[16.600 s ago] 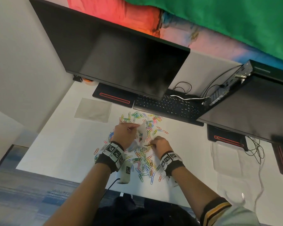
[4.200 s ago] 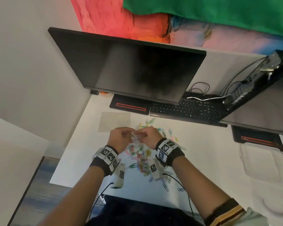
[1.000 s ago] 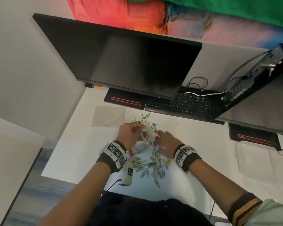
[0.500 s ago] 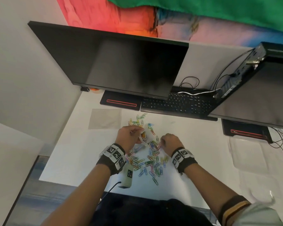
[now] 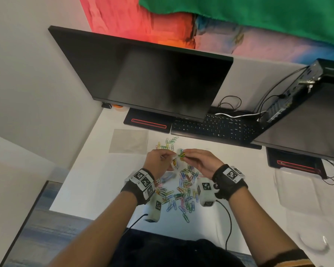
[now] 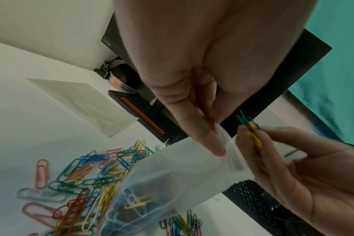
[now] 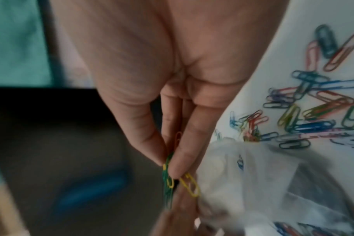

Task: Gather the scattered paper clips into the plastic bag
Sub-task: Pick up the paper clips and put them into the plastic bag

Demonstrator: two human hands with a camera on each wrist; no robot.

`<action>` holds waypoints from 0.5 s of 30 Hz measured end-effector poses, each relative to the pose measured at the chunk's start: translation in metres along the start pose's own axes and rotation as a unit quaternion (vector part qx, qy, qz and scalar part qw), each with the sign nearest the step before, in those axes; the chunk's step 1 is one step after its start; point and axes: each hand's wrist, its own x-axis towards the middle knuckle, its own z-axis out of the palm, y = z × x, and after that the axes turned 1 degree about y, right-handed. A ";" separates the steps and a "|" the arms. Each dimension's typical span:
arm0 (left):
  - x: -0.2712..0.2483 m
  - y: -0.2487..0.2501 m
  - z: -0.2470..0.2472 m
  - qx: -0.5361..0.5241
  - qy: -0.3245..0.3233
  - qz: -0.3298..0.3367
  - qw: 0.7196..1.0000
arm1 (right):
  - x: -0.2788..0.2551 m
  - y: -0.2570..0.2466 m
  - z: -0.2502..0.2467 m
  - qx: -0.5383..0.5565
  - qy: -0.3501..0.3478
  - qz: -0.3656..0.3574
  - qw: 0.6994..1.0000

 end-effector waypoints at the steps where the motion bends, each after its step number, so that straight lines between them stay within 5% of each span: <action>1: 0.000 0.001 0.000 -0.003 0.000 0.001 1.000 | -0.002 0.002 0.008 -0.052 -0.003 -0.010 0.999; 3: 0.000 0.003 -0.001 -0.008 0.000 0.000 1.000 | -0.003 0.005 0.019 -0.213 0.015 -0.058 0.975; 5: 0.001 0.004 -0.003 -0.013 0.001 -0.003 1.000 | -0.002 0.008 0.024 -0.372 0.048 -0.118 0.919; 9: 0.004 0.003 -0.010 -0.018 0.007 -0.006 1.000 | -0.006 0.004 0.033 -0.509 0.027 -0.174 0.842; 12: 0.005 0.004 -0.020 -0.020 0.014 0.002 1.000 | -0.006 -0.011 0.035 -0.463 -0.002 -0.225 0.857; 15: 0.007 0.003 -0.039 -0.033 0.029 0.002 0.999 | 0.018 -0.020 0.008 -0.372 0.123 -0.225 0.892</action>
